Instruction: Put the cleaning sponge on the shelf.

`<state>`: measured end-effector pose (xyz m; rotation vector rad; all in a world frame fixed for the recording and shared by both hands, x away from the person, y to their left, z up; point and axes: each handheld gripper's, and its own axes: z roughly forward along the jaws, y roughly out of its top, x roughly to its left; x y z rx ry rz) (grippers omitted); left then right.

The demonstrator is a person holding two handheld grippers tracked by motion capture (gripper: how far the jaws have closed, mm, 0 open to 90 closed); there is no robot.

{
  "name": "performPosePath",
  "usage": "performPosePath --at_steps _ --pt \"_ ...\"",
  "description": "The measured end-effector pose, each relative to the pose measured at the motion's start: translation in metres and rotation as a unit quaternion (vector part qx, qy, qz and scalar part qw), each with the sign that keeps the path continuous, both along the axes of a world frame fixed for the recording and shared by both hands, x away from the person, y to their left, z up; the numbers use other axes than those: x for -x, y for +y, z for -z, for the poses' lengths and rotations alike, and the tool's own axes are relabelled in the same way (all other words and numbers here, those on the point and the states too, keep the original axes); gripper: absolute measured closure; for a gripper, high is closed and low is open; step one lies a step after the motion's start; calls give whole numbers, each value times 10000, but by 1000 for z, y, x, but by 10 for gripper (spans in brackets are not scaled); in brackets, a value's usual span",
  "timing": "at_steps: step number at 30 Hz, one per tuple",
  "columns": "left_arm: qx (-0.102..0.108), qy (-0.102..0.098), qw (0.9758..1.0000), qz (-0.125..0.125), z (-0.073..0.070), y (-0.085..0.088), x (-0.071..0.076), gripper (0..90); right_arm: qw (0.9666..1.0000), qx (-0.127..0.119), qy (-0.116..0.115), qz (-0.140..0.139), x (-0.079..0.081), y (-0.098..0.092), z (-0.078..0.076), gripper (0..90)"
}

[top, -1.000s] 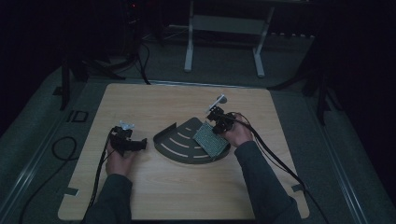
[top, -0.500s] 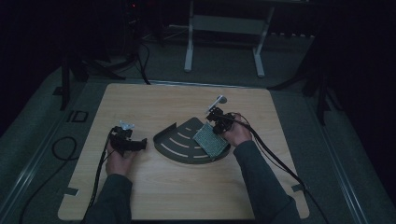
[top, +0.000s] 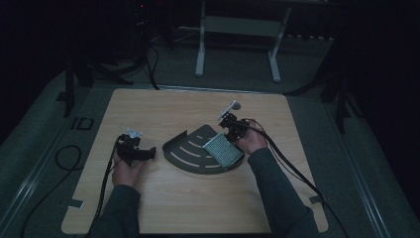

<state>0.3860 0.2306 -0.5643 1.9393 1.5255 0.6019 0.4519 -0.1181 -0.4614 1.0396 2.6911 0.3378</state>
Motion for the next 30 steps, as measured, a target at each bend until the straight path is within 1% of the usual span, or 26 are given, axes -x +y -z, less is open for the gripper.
performPosePath --at_steps 6,10,11,14,15,16,17,18,21,23,25,26,27,28,29,30 --pt "2 0 10000 -2 0 0 0 41 10000 -23 10 -30 1 1 1 892" --pt "8 -6 10000 -8 0 0 0 41 10000 -49 -10 -34 1 0 -1 862" --pt "8 -6 10000 -7 0 0 0 41 9999 -97 -35 -34 3 0 -3 798" --pt "1 -1 10000 -2 0 0 0 41 9998 -148 -112 -35 4 -2 -7 697" --pt "1 -1 10000 -2 0 0 0 41 9998 -148 -112 -35 4 -2 -7 697" --pt "0 0 10000 -2 0 0 0 41 9998 -171 -119 -28 5 -3 -8 667" --pt "1 0 10000 -2 0 0 0 41 9997 -203 -147 -9 6 -5 -11 616" --pt "-1 0 10000 -2 0 0 0 41 9997 -223 -141 -12 6 -5 -12 590" --pt "1 -1 10000 -3 0 0 0 41 9996 -257 -128 -12 8 -9 -17 540" --pt "3 -2 10000 -7 0 0 0 41 9997 -215 -125 -53 10 -12 -18 497" --pt "-7 0 10000 2 0 0 0 41 9997 -219 -90 -75 12 -18 -18 473" --pt "-6 2 10000 0 0 0 0 41 9998 -184 -99 -30 12 -23 -17 446" --pt "-6 2 10000 0 0 0 0 41 9998 -184 -99 -30 12 -23 -17 446" --pt "-5 4 10000 1 0 0 0 41 9998 -125 -126 16 13 -27 -16 427" --pt "-6 5 10000 2 0 0 0 41 9997 -109 -173 120 14 -36 -14 404" --pt "-6 5 10000 0 0 0 0 41 9996 -130 -187 166 15 -40 -13 394"
